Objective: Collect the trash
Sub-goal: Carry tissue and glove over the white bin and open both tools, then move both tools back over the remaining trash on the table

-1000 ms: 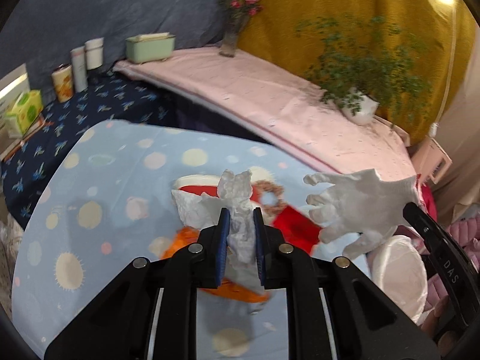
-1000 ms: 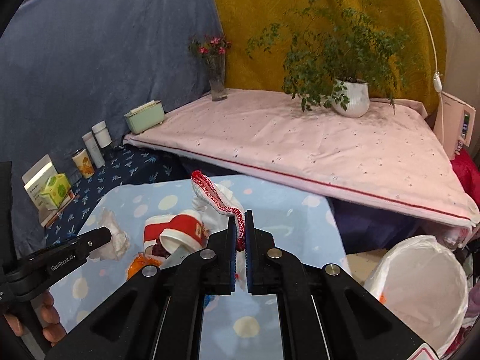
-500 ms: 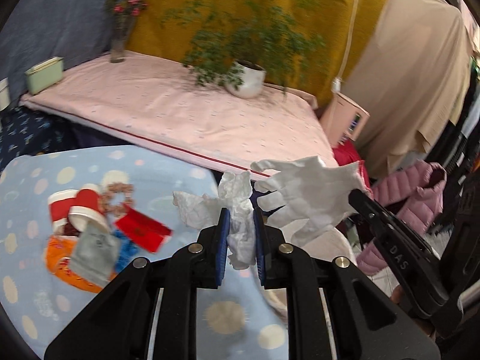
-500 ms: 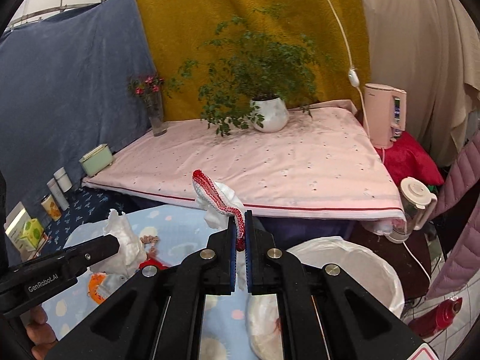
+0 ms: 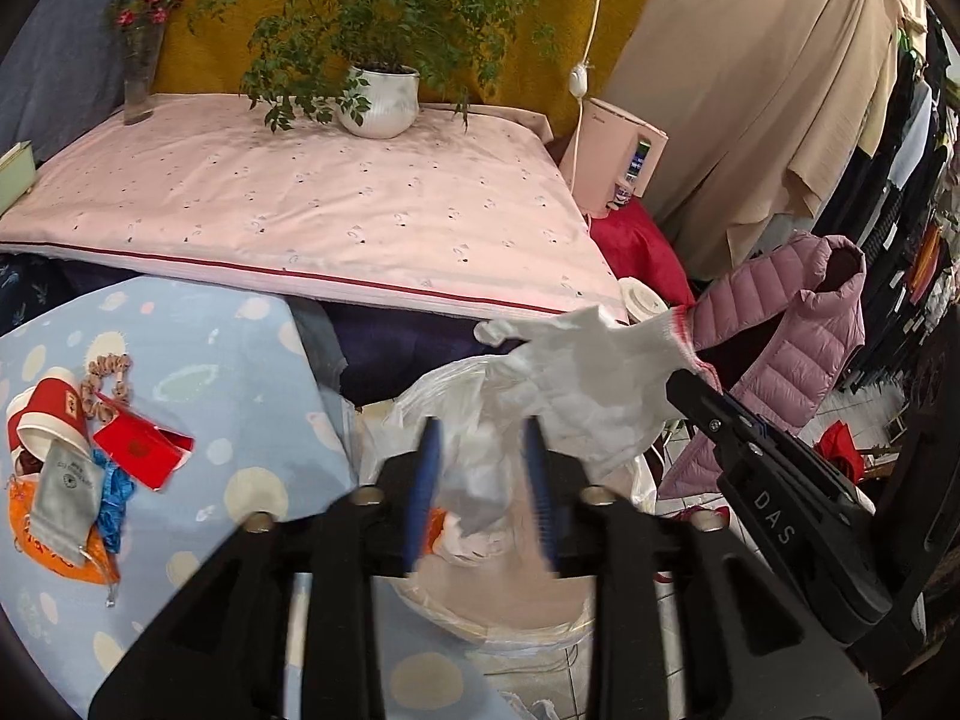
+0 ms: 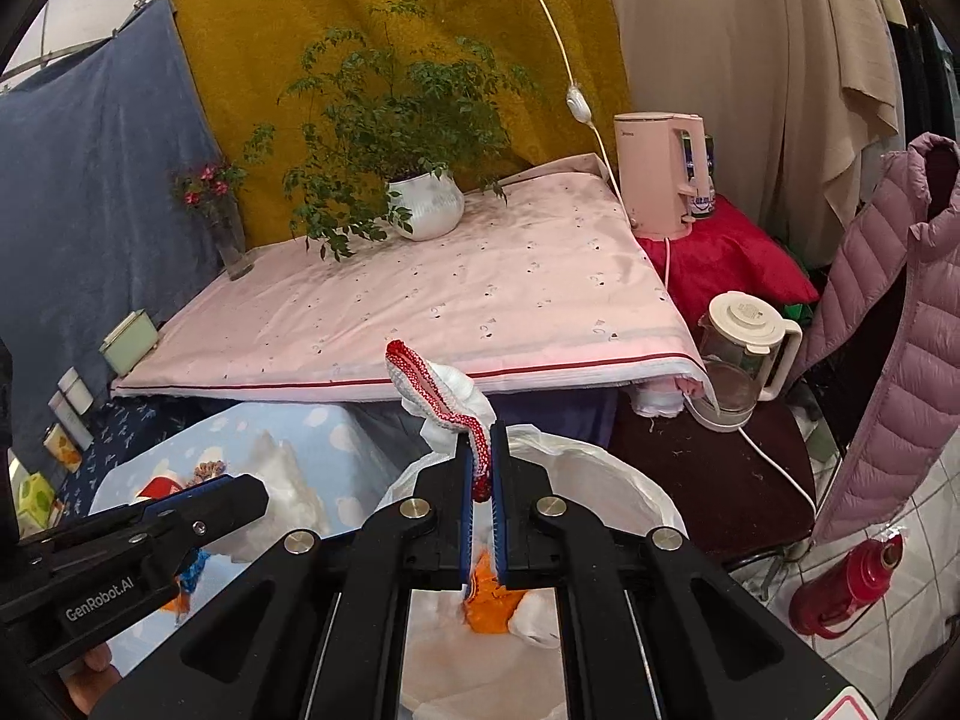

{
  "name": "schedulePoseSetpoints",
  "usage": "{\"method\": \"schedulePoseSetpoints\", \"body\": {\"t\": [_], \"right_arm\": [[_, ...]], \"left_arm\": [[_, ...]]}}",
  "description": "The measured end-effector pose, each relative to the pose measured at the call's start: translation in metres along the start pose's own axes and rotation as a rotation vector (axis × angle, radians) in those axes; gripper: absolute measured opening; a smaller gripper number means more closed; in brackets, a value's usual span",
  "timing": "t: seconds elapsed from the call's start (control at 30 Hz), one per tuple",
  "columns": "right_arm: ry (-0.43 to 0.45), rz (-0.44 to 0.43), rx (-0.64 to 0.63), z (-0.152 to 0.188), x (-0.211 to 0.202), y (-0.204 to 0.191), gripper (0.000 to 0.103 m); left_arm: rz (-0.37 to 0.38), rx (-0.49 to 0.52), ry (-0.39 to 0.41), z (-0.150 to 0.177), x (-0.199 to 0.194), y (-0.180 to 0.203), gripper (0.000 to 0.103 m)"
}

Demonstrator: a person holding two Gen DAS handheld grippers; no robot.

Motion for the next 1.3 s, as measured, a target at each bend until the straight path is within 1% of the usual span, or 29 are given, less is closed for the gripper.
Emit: {"method": "schedulePoseSetpoints", "body": {"t": [0.03, 0.07, 0.1, 0.13, 0.17, 0.23, 0.57, 0.8, 0.93, 1.1, 1.27, 1.3], "right_arm": [[0.001, 0.004, 0.002, 0.0, 0.001, 0.001, 0.012], [0.004, 0.008, 0.004, 0.0, 0.0, 0.002, 0.019], [0.01, 0.016, 0.006, -0.001, -0.001, 0.003, 0.025], [0.017, 0.021, 0.008, -0.002, -0.002, 0.004, 0.037], [0.027, 0.023, 0.009, -0.003, -0.004, 0.005, 0.042], [0.033, 0.019, 0.004, -0.005, -0.007, 0.002, 0.043], [0.031, -0.003, -0.037, -0.003, -0.008, -0.021, 0.055], [0.019, -0.025, -0.073, 0.001, -0.005, -0.045, 0.058], [0.011, -0.044, -0.096, 0.004, -0.003, -0.063, 0.058], [-0.006, -0.072, -0.123, 0.008, 0.003, -0.085, 0.059], [-0.031, -0.098, -0.15, 0.017, 0.011, -0.109, 0.059], [-0.037, -0.103, -0.157, 0.018, 0.013, -0.113, 0.059]], "left_arm": [[-0.01, -0.004, 0.01, 0.0, 0.0, 0.001, 0.061], [-0.019, -0.01, 0.029, -0.001, -0.001, 0.001, 0.069], [-0.027, -0.011, 0.048, -0.003, -0.003, 0.001, 0.07], [-0.032, -0.009, 0.052, -0.004, -0.004, 0.001, 0.073], [-0.038, -0.011, 0.052, -0.005, -0.004, 0.0, 0.073], [-0.047, -0.017, 0.054, -0.006, -0.004, -0.004, 0.073], [-0.101, -0.065, 0.061, -0.003, -0.01, -0.032, 0.073], [-0.135, -0.117, 0.077, -0.001, -0.023, -0.062, 0.074], [-0.166, -0.146, 0.094, 0.0, -0.031, -0.08, 0.08], [-0.209, -0.179, 0.105, 0.003, -0.041, -0.107, 0.082], [-0.262, -0.22, 0.116, 0.009, -0.049, -0.135, 0.092], [-0.273, -0.23, 0.118, 0.01, -0.05, -0.142, 0.092]]}}
Point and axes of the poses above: each gripper's, at about its wrist camera, not at the fingertips, and x roughly the way its jaws point, y to its right, z to its underside, the point moved 5 cm from there along x, roughly the way its jaws point, and after that the axes turned 6 degrees about -x, right-handed, at the moved point
